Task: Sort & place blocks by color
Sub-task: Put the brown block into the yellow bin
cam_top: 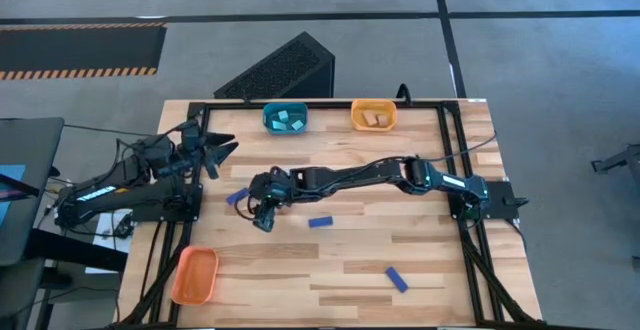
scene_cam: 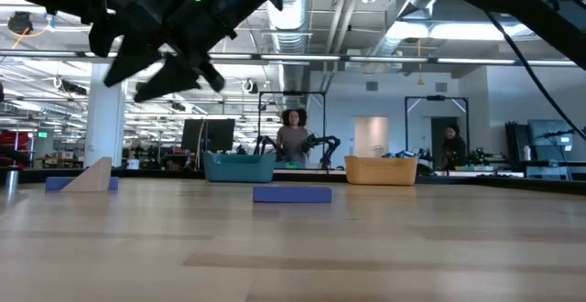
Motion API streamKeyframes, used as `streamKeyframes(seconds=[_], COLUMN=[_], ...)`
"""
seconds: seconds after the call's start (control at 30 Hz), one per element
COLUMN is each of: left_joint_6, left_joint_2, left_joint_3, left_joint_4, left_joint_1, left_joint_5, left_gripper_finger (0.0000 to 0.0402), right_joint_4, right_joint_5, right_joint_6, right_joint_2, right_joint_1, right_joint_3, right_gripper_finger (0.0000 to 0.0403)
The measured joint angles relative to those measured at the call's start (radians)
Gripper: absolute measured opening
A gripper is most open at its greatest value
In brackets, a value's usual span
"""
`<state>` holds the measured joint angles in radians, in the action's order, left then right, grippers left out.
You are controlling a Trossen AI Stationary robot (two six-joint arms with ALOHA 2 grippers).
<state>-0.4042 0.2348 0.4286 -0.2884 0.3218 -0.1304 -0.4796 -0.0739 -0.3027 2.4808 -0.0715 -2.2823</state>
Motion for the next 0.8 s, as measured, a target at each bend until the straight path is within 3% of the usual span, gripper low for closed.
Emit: streamKeyframes(seconds=[0.13, 0.27, 0.43, 0.53, 0.8], left_joint_6=[0.134, 0.144, -0.055, -0.090, -0.089], left_joint_2=[0.000, -0.008, 0.012, 0.018, 0.002], left_joint_3=[0.000, 0.000, -0.005, -0.008, 0.004], left_joint_4=[0.051, 0.042, -0.127, -0.193, -0.168], left_joint_1=[0.000, 0.001, 0.001, 0.001, 0.000], left_joint_5=[-0.021, -0.054, -0.296, -0.363, -0.297], left_gripper_finger=[0.0148, 0.0148, 0.0148, 0.0148, 0.0148], right_joint_4=[0.066, 0.040, 0.014, 0.033, 0.144], right_joint_5=[-0.001, -0.033, -0.045, 0.026, 0.383], right_joint_6=[0.072, 0.077, 0.239, 0.335, 0.379], right_joint_2=[0.033, 0.025, 0.031, 0.051, 0.097], right_joint_1=[0.003, 0.013, 0.058, 0.099, 0.159], right_joint_3=[0.003, 0.000, 0.003, 0.009, 0.008], right_gripper_finger=[0.0235, 0.0235, 0.0235, 0.0235, 0.0235])
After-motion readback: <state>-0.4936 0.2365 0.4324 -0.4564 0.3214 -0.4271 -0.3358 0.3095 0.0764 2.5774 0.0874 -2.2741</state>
